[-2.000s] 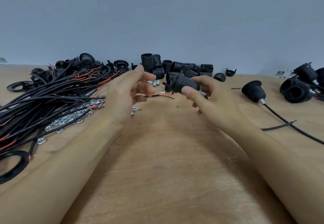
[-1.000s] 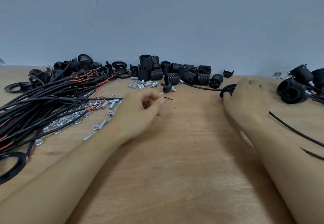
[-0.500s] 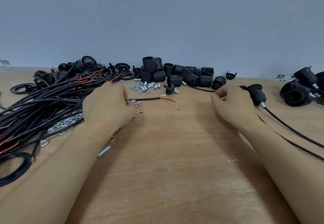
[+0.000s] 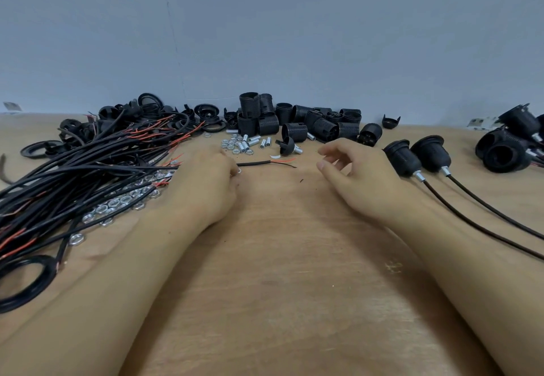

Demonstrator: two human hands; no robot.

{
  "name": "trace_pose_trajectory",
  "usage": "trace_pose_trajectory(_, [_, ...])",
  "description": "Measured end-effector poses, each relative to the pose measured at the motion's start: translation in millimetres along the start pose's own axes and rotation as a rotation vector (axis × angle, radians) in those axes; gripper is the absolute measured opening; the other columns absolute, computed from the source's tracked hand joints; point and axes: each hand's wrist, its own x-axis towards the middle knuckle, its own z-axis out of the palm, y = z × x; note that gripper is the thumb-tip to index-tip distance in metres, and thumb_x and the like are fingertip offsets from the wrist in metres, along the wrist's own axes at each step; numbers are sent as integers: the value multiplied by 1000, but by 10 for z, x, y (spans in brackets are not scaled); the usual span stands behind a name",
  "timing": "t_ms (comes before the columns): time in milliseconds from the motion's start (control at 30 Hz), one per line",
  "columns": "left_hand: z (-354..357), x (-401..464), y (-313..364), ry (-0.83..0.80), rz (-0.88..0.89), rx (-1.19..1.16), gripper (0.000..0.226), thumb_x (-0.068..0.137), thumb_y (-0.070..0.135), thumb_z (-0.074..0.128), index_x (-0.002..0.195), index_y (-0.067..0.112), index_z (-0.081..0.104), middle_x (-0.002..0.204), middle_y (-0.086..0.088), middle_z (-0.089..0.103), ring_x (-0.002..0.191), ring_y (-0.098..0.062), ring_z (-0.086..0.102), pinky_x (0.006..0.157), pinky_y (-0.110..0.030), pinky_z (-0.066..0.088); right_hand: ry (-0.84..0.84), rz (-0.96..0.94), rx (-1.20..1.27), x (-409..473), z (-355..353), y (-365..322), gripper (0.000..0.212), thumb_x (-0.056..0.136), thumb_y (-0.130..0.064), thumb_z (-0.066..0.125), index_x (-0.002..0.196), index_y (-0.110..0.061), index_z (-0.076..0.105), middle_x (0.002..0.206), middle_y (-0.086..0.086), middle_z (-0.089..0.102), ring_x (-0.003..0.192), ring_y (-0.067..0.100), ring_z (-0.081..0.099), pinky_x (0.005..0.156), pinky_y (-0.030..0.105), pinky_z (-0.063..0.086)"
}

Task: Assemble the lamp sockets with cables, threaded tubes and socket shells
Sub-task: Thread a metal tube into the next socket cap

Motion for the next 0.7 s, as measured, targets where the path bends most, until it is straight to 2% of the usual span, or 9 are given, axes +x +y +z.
trace_pose_trajectory(67, [-13,29,-24,49,-27,18,23,89,18,63,111,18,71,112,-6,60,110,-29,53,89,-38,43,-7,-10,-1,7,2,10,20,92,-27,64,111,-21,66,87,-18,62,82,5,61,80,30,49])
trace_pose_trajectory(167, [-20,29,-43,7,-73,24,19,91,22,64,107,17,72,110,-8,59,110,-29,52,87,-35,40,-23,-20,-10,12,12,25,19,92,-29,63,110,-24,66,83,-23,59,81,-2,58,77,26,45])
trace_pose_trajectory(267, [-21,30,-36,5,-82,27,15,91,25,63,101,19,74,106,-7,60,106,-29,54,82,-36,46,-43,-25,2,10,25,29,16,92,-28,63,108,-26,65,83,-24,58,81,-6,57,75,24,43])
trace_pose_trajectory(400, [6,51,-48,26,-108,-8,18,91,28,62,103,19,72,109,-7,62,108,-28,55,87,-39,48,-59,-27,21,-2,37,23,15,92,-28,63,108,-27,64,83,-22,59,81,-5,57,70,15,40])
trace_pose_trajectory(500, [70,59,-44,40,-77,-17,23,95,26,59,110,14,72,112,-11,59,110,-31,52,89,-38,41,-65,-24,32,-14,36,6,13,93,-27,62,106,-26,65,84,-20,60,82,-4,58,68,7,38])
trace_pose_trajectory(600, [84,75,-29,94,-45,-75,15,93,19,64,100,15,77,100,-6,63,94,-22,51,75,-29,34,-67,-26,43,-21,27,-9,13,94,-27,62,106,-26,66,85,-20,60,83,-4,58,67,6,38])
trace_pose_trajectory(700, [68,95,-32,106,-27,-98,9,90,18,68,92,17,76,94,-3,64,91,-21,53,75,-28,33,-71,-30,48,-27,25,-14,14,94,-27,61,107,-25,66,86,-20,60,84,-1,58,68,9,39])
